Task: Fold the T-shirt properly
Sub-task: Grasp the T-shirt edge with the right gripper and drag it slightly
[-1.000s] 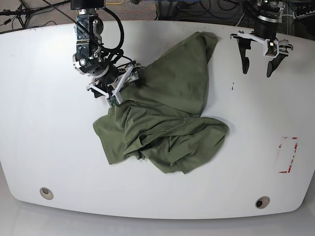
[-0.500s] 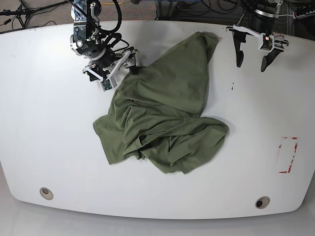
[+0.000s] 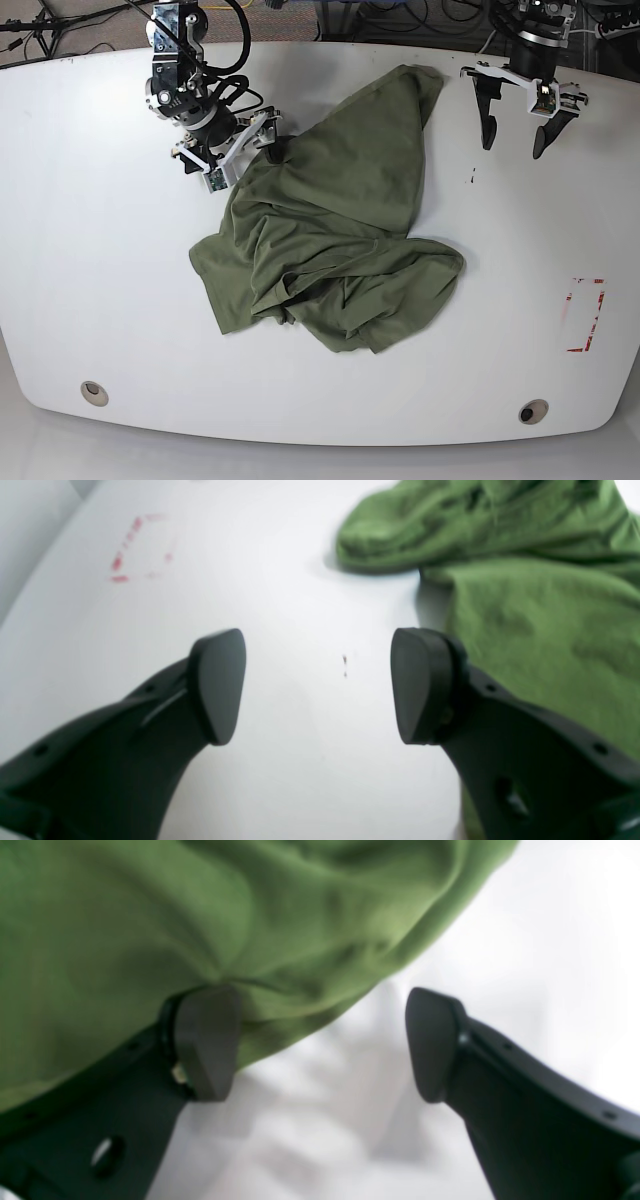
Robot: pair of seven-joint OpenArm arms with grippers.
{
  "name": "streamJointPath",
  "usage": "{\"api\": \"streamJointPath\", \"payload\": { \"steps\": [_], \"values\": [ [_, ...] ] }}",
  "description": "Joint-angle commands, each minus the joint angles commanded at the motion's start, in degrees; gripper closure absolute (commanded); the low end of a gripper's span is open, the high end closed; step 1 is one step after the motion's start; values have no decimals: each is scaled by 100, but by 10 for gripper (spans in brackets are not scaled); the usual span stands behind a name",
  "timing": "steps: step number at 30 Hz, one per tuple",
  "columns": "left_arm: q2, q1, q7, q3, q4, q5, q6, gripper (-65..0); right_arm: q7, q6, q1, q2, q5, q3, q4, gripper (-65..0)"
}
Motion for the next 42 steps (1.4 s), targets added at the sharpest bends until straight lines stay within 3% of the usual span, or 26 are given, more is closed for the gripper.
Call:
{"api": "streamJointPath", "payload": {
  "steps": [2, 4, 16, 32, 34, 42],
  "values": [
    [-12, -8, -13, -4, -13, -8, 11, -425, 79, 52, -91, 53, -62, -70, 14, -478],
    [-23, -66, -11, -8, -66, -19, 44, -423, 200, 155, -466, 342, -623, -517, -36, -481],
    [-16, -115, -17, -8, -93, -14, 45, -422, 227, 126, -486, 376, -811, -702, -214, -479],
    [0, -138, 235, -154, -55, 37, 58, -428, 144, -112, 156, 331, -446, -316, -333, -481],
    [3, -214, 729, -332, -33, 31, 52, -441, 95, -273, 355, 362, 12, -80, -648, -488],
    [6, -247, 812, -335, -27, 44, 54, -441, 58, -270, 420, 354, 251, -29, -767, -488]
  ]
}}
